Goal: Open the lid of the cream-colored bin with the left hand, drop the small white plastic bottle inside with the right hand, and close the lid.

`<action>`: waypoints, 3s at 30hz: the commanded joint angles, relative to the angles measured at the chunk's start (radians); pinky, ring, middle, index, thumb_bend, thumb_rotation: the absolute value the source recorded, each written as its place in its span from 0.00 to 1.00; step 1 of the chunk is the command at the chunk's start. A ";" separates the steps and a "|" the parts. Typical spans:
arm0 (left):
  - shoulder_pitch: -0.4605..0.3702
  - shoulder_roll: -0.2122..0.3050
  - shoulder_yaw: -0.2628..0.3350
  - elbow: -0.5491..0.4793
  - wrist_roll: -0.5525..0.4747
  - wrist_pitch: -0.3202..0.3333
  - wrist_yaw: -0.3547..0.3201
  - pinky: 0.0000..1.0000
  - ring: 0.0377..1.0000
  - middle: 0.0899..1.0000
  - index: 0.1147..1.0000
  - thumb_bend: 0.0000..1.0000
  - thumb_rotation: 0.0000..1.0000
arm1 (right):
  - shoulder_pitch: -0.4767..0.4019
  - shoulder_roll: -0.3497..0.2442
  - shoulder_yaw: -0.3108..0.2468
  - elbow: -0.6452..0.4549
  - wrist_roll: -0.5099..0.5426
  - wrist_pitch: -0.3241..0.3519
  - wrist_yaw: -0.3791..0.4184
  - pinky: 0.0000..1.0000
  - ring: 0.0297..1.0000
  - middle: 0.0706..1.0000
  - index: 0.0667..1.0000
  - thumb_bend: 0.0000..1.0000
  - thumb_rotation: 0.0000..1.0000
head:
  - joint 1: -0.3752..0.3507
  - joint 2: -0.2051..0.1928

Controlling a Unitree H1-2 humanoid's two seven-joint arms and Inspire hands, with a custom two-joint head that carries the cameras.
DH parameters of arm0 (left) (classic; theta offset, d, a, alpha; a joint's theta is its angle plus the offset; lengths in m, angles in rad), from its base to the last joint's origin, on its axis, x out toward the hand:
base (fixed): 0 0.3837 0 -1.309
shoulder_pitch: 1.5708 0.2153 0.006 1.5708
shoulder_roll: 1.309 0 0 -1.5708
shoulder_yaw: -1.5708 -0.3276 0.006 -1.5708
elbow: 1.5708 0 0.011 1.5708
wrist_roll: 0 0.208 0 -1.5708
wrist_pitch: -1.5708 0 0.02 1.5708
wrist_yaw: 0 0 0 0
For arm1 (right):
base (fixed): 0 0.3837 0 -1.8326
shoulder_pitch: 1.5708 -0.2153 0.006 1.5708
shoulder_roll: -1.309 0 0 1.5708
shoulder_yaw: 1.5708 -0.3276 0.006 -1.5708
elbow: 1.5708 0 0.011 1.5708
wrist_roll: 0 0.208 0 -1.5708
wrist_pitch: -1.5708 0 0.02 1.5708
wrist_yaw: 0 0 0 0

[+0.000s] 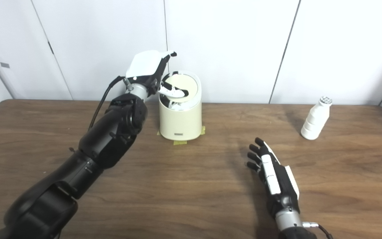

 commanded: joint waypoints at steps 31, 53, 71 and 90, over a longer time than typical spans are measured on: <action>-0.017 -0.033 0.200 -0.063 -0.113 -0.040 0.079 0.70 0.79 0.81 0.87 0.93 0.00 | -0.034 -0.008 0.001 -0.026 0.003 -0.038 0.011 0.81 0.86 0.87 0.90 0.57 0.92 | 0.006 -0.001; -0.028 -0.012 0.133 -0.065 -0.064 -0.025 0.040 0.77 0.82 0.84 0.87 0.93 0.00 | -0.025 -0.003 0.006 -0.040 -0.004 -0.019 0.004 0.82 0.85 0.86 0.89 0.57 0.92 | 0.004 0.007; -0.159 0.046 -0.017 0.012 0.075 -0.068 -0.063 0.71 0.81 0.83 0.88 0.99 0.00 | -0.036 0.003 0.028 -0.043 -0.014 -0.009 0.001 0.84 0.86 0.87 0.89 0.57 0.93 | -0.006 -0.001; -0.207 0.037 -0.073 0.076 0.143 -0.081 -0.162 0.73 0.83 0.84 0.89 1.00 0.02 | -0.041 0.011 0.035 -0.038 -0.020 -0.022 -0.005 0.84 0.85 0.87 0.90 0.60 0.93 | -0.018 -0.013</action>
